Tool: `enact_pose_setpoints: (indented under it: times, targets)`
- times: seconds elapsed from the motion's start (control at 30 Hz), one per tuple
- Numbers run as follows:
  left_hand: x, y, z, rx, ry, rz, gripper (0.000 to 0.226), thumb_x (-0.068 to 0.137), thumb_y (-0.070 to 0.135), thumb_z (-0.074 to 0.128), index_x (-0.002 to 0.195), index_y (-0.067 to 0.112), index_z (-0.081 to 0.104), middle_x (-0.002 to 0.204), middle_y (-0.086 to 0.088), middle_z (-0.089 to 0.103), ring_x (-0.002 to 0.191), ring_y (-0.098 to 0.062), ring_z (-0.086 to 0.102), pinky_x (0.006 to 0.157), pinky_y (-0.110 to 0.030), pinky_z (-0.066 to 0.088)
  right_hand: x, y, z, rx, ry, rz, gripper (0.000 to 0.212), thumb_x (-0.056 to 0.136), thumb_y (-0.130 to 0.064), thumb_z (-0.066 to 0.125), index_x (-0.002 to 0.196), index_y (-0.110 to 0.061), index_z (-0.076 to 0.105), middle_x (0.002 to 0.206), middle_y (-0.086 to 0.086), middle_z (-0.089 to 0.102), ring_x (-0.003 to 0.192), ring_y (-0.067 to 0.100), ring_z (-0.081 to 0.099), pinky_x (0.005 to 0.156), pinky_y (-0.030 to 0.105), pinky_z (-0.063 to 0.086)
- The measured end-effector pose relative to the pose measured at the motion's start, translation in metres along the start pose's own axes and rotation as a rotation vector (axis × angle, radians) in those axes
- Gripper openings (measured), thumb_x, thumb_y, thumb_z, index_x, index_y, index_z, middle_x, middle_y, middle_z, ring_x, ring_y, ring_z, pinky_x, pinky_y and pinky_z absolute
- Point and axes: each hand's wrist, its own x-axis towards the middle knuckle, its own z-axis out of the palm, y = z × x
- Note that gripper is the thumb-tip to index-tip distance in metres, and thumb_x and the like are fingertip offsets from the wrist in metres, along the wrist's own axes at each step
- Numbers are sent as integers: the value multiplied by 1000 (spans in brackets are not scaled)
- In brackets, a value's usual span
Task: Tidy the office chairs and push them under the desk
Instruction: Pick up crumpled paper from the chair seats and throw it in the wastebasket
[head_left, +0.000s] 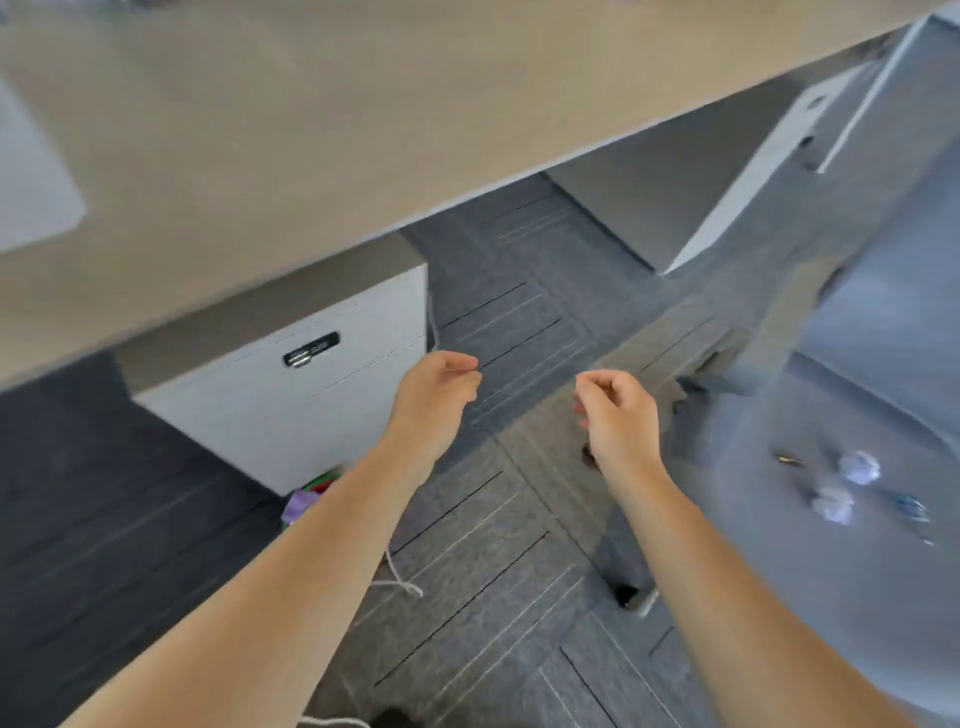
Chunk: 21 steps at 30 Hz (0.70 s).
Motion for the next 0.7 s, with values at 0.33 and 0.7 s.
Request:
enact_pose_setpoints:
  times: [0.33, 0.7]
  targets:
    - [-46, 62, 192, 208, -341, 57, 21, 91, 15, 47, 109, 12, 57, 93, 0, 58, 100, -21, 57, 93, -37, 45, 5, 40, -218, 76, 402, 130, 17, 85, -12, 51, 70, -19, 55, 73, 3, 58, 79, 23, 53, 76, 36, 44]
    - [-57, 17, 402, 434, -480, 53, 24, 90, 15, 49, 112, 7, 56, 110, -14, 59, 103, -27, 54, 80, -30, 39, 31, 154, -397, 86, 518, 271, 18, 85, -14, 49, 70, -22, 53, 72, 1, 55, 76, 20, 52, 72, 33, 43]
